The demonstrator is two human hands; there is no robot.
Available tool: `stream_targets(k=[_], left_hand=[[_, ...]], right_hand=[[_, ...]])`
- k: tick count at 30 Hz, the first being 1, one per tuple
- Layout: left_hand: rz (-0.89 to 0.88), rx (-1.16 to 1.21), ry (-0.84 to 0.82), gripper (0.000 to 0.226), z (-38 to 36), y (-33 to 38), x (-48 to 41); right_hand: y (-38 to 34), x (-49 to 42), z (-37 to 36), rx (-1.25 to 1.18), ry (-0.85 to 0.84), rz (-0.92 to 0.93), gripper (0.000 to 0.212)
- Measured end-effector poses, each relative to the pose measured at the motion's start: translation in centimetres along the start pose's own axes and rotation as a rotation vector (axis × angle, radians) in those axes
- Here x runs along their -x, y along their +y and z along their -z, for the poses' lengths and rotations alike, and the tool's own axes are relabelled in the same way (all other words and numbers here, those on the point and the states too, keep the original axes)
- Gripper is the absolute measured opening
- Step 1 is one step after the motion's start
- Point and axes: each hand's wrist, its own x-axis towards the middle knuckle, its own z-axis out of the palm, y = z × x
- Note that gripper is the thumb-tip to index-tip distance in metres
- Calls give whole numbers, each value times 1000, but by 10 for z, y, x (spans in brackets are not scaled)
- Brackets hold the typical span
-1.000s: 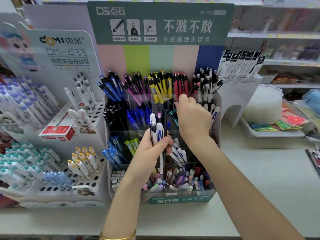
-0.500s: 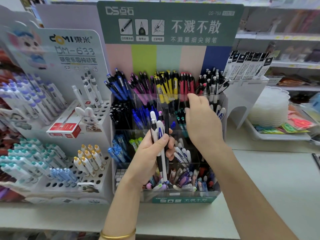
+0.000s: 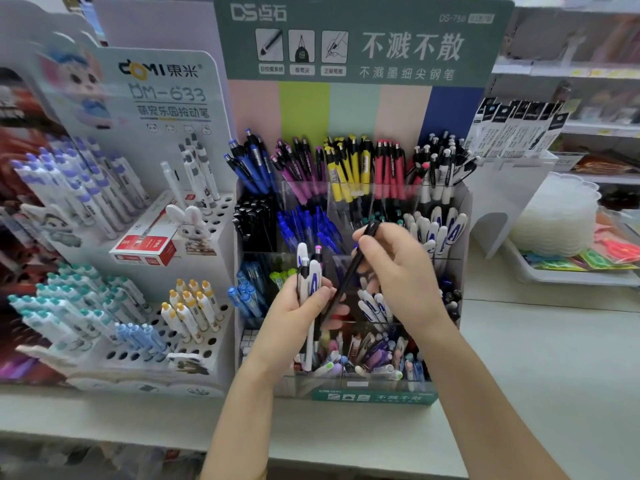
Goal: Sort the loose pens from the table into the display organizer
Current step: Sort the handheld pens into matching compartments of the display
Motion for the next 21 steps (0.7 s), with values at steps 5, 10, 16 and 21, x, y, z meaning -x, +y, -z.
stream_targets(k=[5, 10, 16, 21], left_hand=[[-114, 31, 191, 7, 14, 4, 3], [-156, 120, 230, 12, 30, 8, 11], [-118, 257, 184, 24, 45, 7, 17], [-111, 338, 140, 31, 56, 12, 20]], right_hand=[[-23, -18, -18, -115, 299, 225, 14], [-31, -34, -65, 19, 248, 407, 11], [-16, -49, -102, 342, 61, 400, 24], [-7, -55, -117, 803, 95, 422, 17]])
